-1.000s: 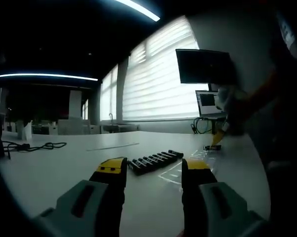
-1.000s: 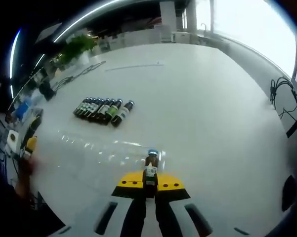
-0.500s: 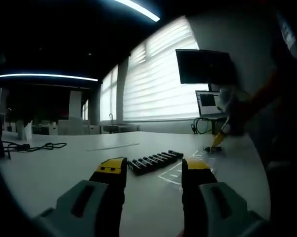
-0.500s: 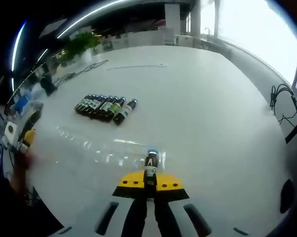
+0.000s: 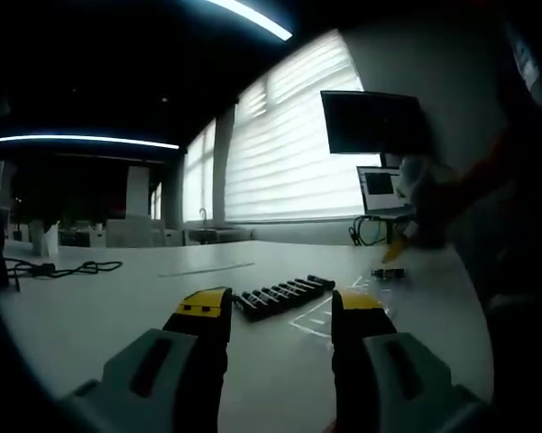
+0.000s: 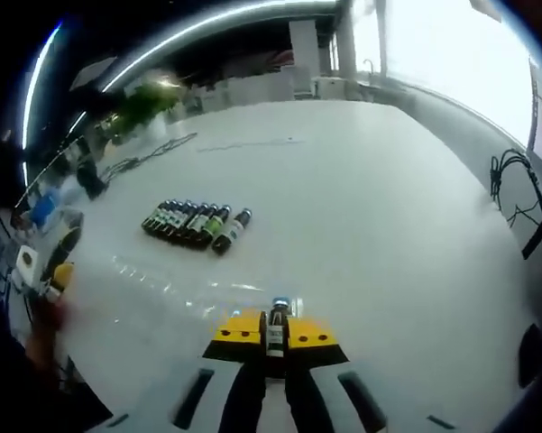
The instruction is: Grip medicine bottles put into box
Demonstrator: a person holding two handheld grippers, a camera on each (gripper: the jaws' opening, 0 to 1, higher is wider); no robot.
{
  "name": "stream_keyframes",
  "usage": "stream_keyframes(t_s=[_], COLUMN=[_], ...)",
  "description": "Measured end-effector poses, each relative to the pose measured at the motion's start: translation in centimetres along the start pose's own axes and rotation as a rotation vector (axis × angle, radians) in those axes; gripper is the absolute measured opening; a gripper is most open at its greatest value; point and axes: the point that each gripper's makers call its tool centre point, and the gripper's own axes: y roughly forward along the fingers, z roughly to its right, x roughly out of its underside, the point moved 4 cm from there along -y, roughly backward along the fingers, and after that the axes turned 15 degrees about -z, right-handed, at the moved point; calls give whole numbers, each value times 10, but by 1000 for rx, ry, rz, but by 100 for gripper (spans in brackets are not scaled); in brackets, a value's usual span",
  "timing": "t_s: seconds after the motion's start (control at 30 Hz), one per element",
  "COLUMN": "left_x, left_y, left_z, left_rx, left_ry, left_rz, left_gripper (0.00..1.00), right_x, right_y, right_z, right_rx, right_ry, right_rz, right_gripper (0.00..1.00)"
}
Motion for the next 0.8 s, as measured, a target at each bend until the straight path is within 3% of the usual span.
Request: stream_keyframes(t_s=[0.3, 0.8], left_x=[0, 0], left_y=[-1, -1], left_z=[-1, -2], left_rx=[-2, -9], left_ry=[-3, -6], left_rz=[3, 2], left_gripper=[37, 37], right_x=[-18, -42], right_y=[-2, 7], right_z=[-21, -36], right_rx=[-39, -107], right_ry=[-72, -76], right_rz=[47, 59], right_gripper=[12, 16])
